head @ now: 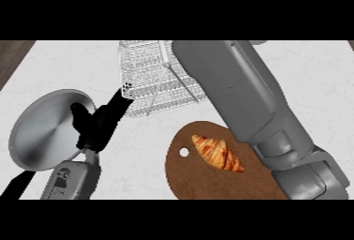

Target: Pick the lemon from the cutting board and place it in the tiered basket

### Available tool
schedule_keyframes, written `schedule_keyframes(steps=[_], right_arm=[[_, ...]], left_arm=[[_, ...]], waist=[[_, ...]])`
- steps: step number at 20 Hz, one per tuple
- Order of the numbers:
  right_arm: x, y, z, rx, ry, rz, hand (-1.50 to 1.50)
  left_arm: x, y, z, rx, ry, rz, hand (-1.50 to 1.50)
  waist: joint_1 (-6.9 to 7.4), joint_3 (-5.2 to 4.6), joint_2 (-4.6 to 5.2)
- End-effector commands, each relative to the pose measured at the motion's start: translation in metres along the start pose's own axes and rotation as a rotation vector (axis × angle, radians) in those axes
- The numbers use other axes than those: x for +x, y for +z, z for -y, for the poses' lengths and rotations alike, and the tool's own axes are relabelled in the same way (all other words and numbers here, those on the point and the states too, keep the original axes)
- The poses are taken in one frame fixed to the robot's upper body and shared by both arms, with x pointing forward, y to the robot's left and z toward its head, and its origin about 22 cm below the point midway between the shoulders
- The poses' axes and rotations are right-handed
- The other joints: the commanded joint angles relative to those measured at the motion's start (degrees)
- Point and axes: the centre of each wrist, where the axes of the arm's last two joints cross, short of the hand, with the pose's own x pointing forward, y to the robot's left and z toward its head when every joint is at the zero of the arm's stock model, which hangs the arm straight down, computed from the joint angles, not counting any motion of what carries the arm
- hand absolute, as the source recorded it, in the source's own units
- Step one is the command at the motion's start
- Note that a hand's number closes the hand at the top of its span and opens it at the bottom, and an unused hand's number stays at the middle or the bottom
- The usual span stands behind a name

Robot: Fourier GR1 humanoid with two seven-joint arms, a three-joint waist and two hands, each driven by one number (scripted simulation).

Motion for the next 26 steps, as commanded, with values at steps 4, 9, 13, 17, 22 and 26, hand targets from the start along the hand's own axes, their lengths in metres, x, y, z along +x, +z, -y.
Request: schedule_keyframes(steps=[4,9,13,17,22,26], right_arm=[[-0.008,-0.007,-0.02,0.045,-0.138,0.066,-1.5],[0.003,-0.005,-0.028,-0.003,-0.174,0.168,-1.5],[0.013,-0.007,-0.027,-0.151,-0.195,0.194,-1.5],[0.009,-0.014,-0.018,-0.251,-0.331,0.094,-1.5],[-0.024,-0.027,-0.004,-0.294,-0.33,-0.027,-1.5],[-0.048,-0.028,0.039,-0.225,-0.297,-0.01,-1.5]], left_arm=[[0.016,-0.011,0.014,-0.034,-0.023,0.021,0.0],[0.014,-0.01,0.005,-0.043,-0.022,0.008,0.0],[0.009,-0.009,0.004,-0.019,-0.014,-0.007,0.0],[-0.017,0.004,-0.001,0.034,0.012,-0.018,0.0],[0.005,0.018,-0.023,0.058,0.004,-0.017,0.0],[-0.011,0.023,-0.014,0.102,0.033,-0.05,0.0]], waist=[[2.01,-0.05,0.38],[2.72,-0.1,0.37],[1.37,-0.1,0.15],[-1.67,-0.01,-0.36],[-3.37,0.09,-1.15],[-6.06,0.16,-1.98]])
